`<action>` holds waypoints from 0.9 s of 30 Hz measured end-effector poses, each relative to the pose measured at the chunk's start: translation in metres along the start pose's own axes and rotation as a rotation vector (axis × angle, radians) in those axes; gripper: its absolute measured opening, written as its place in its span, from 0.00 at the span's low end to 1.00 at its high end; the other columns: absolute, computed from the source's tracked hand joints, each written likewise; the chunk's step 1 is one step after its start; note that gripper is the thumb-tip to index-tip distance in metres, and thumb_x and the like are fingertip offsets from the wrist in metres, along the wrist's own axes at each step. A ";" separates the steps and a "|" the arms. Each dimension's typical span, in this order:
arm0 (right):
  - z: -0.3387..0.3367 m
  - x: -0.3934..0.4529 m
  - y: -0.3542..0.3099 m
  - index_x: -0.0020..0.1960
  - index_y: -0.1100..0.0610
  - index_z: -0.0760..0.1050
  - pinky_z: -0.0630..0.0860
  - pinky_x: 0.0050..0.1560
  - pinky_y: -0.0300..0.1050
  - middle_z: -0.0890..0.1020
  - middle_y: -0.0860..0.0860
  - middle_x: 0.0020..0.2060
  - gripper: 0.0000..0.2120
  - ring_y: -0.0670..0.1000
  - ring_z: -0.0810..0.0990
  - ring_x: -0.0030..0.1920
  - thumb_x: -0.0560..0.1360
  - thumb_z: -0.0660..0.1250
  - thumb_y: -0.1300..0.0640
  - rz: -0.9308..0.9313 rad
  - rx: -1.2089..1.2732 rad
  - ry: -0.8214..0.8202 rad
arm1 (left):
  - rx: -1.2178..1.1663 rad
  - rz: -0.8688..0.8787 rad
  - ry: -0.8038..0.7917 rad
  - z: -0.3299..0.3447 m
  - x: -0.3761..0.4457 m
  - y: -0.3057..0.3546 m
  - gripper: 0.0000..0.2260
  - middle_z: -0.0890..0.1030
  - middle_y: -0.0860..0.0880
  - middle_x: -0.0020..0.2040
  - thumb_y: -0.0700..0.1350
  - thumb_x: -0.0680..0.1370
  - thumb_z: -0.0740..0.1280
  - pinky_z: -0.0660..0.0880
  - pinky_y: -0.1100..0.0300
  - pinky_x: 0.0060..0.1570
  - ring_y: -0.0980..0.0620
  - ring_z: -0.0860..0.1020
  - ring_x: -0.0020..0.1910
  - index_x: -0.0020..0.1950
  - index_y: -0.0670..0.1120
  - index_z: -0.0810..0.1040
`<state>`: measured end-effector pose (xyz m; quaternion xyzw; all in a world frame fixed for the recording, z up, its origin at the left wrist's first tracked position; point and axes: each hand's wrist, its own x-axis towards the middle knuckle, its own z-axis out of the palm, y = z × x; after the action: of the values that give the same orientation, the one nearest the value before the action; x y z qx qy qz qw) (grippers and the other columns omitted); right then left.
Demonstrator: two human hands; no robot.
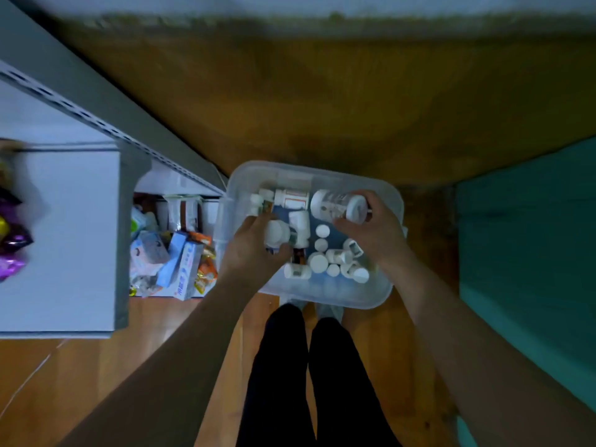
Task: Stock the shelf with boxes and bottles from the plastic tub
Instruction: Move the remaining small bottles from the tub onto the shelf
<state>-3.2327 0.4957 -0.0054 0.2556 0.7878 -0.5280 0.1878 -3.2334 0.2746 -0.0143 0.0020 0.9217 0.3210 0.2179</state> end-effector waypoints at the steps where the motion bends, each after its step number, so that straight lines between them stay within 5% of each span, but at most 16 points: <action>1: -0.009 -0.014 -0.014 0.61 0.51 0.73 0.71 0.39 0.25 0.79 0.41 0.52 0.19 0.39 0.78 0.49 0.73 0.75 0.55 0.005 0.075 -0.028 | -0.050 -0.013 0.034 -0.011 -0.010 0.012 0.25 0.77 0.47 0.59 0.47 0.73 0.74 0.77 0.55 0.48 0.47 0.78 0.51 0.68 0.48 0.73; 4: -0.033 -0.052 -0.056 0.63 0.50 0.74 0.78 0.51 0.39 0.81 0.44 0.57 0.20 0.41 0.80 0.54 0.74 0.75 0.54 0.035 0.260 -0.094 | -0.205 -0.034 0.145 -0.047 -0.043 0.048 0.23 0.77 0.53 0.56 0.47 0.73 0.74 0.72 0.62 0.45 0.55 0.76 0.49 0.65 0.50 0.73; 7: -0.057 -0.085 -0.098 0.63 0.49 0.73 0.78 0.52 0.43 0.80 0.48 0.58 0.20 0.48 0.80 0.57 0.74 0.73 0.60 0.002 0.326 -0.147 | -0.341 -0.049 0.255 -0.083 -0.074 0.084 0.17 0.78 0.54 0.53 0.46 0.74 0.73 0.70 0.72 0.43 0.59 0.75 0.49 0.61 0.53 0.73; 14: -0.085 -0.154 -0.179 0.58 0.47 0.77 0.77 0.63 0.54 0.84 0.50 0.55 0.17 0.52 0.83 0.57 0.71 0.76 0.52 -0.107 0.461 -0.345 | -0.791 -0.091 0.424 -0.154 -0.137 0.154 0.14 0.84 0.50 0.53 0.49 0.78 0.70 0.78 0.64 0.44 0.54 0.83 0.50 0.61 0.45 0.79; 16: -0.084 -0.171 -0.200 0.59 0.48 0.76 0.76 0.64 0.53 0.83 0.51 0.56 0.23 0.52 0.83 0.58 0.67 0.76 0.47 -0.136 0.485 -0.386 | -0.917 -0.071 0.468 -0.174 -0.155 0.170 0.15 0.85 0.47 0.53 0.49 0.79 0.67 0.78 0.65 0.42 0.51 0.83 0.51 0.62 0.41 0.79; 20: -0.081 -0.204 -0.237 0.65 0.56 0.73 0.79 0.58 0.45 0.81 0.57 0.60 0.22 0.52 0.82 0.58 0.73 0.73 0.57 -0.201 0.565 -0.470 | -1.004 -0.024 0.571 -0.216 -0.182 0.183 0.20 0.85 0.51 0.46 0.58 0.73 0.67 0.78 0.59 0.43 0.52 0.84 0.46 0.56 0.44 0.80; 23: -0.072 -0.230 -0.261 0.67 0.53 0.73 0.77 0.56 0.43 0.82 0.54 0.60 0.29 0.51 0.82 0.59 0.67 0.73 0.54 -0.263 0.604 -0.531 | -1.152 -0.004 0.625 -0.247 -0.201 0.190 0.19 0.84 0.49 0.55 0.56 0.73 0.68 0.80 0.61 0.49 0.51 0.83 0.54 0.61 0.50 0.78; 27: -0.043 -0.272 -0.292 0.63 0.56 0.75 0.78 0.56 0.41 0.83 0.56 0.58 0.23 0.51 0.82 0.58 0.69 0.71 0.59 -0.321 0.645 -0.611 | -1.256 0.021 0.707 -0.283 -0.236 0.178 0.29 0.81 0.44 0.60 0.61 0.70 0.70 0.79 0.48 0.56 0.46 0.82 0.58 0.66 0.47 0.75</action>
<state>-3.1924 0.3893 0.3791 0.0088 0.5219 -0.8191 0.2382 -3.1581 0.2145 0.3833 -0.2188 0.5784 0.7739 -0.1364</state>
